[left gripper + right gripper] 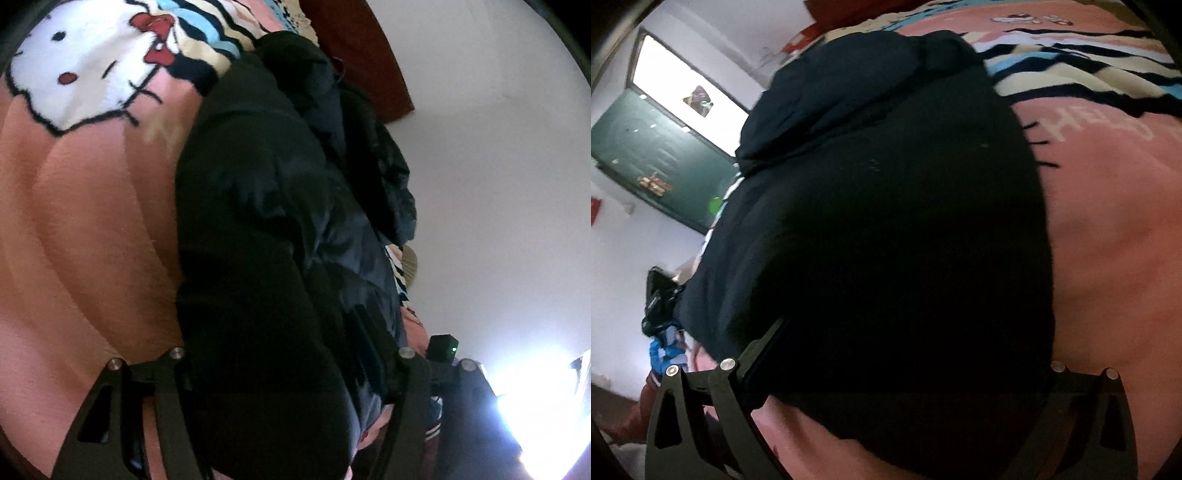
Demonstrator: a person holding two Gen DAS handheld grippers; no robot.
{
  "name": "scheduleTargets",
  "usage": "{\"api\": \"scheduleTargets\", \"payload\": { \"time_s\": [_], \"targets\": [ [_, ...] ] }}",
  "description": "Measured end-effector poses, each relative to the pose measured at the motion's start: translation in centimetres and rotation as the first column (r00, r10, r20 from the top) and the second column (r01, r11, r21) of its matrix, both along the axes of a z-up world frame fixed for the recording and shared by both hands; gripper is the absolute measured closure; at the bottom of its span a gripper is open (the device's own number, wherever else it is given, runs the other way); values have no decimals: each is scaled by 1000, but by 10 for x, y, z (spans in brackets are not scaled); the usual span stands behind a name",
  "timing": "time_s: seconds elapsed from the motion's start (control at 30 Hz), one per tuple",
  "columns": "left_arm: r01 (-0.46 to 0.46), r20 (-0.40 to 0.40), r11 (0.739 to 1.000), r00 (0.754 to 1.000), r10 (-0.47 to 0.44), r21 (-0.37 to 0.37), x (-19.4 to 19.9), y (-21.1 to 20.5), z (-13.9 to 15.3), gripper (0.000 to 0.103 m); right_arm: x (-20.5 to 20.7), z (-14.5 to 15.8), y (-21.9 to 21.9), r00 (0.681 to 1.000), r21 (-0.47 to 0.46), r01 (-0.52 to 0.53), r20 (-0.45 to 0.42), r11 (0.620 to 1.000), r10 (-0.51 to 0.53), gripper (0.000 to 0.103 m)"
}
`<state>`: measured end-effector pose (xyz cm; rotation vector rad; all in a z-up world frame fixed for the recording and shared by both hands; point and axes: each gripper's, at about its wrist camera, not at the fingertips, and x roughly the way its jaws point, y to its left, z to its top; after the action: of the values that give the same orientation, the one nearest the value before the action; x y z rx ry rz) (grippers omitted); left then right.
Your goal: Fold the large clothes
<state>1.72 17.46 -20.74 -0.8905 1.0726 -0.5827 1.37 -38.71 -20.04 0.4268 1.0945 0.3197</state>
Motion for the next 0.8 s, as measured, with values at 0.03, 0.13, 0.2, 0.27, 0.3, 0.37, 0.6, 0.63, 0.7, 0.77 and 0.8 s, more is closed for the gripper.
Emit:
{"api": "scheduleTargets", "payload": {
  "time_s": [0.03, 0.13, 0.2, 0.27, 0.3, 0.37, 0.6, 0.63, 0.7, 0.77, 0.8],
  "targets": [
    [1, 3, 1000, 1000, -1, 3, 0, -2, 1, 41, -1, -1, -3, 1000, 27, 2, 3, 1000, -2, 2],
    [15, 3, 1000, 1000, -15, 23, -1, -8, 2, 41, -1, -6, -11, 1000, 62, 14, -15, 998, -13, 9],
    [26, 1, 999, 1000, -26, 33, -2, -16, 1, 43, -3, -8, -10, 1000, 57, 5, -29, 998, -3, 12],
    [39, 6, 998, 999, -39, 52, -4, -25, 1, 44, -3, -12, -6, 999, 51, -18, -48, 999, 20, 15],
    [46, 13, 997, 999, -47, 66, -5, -28, 2, 46, -3, -12, -5, 998, 53, -24, -56, 998, 27, 23],
    [55, 32, 995, 998, -57, 82, -6, -34, 7, 62, -2, -15, -5, 997, 80, -22, -66, 997, 28, 48],
    [43, 142, 995, 988, -55, 92, -1, -42, 53, 86, 2, 11, 6, 997, 139, -73, 41, 988, 68, 82],
    [38, 157, 996, 986, -51, 85, 1, -42, 61, 86, 3, 15, 6, 996, 149, -75, 56, 986, 68, 82],
    [32, 194, 997, 980, -46, 74, 5, -43, 80, 87, 6, 28, 6, 993, 168, -82, 96, 982, 67, 83],
    [28, 221, 998, 975, -39, 51, 11, -44, 95, 87, 9, 40, 4, 989, 176, -90, 131, 980, 67, 83],
    [28, 232, 999, 972, -32, 23, 16, -45, 103, 87, 11, 47, 3, 987, 183, -91, 146, 979, 64, 83]
  ]
}}
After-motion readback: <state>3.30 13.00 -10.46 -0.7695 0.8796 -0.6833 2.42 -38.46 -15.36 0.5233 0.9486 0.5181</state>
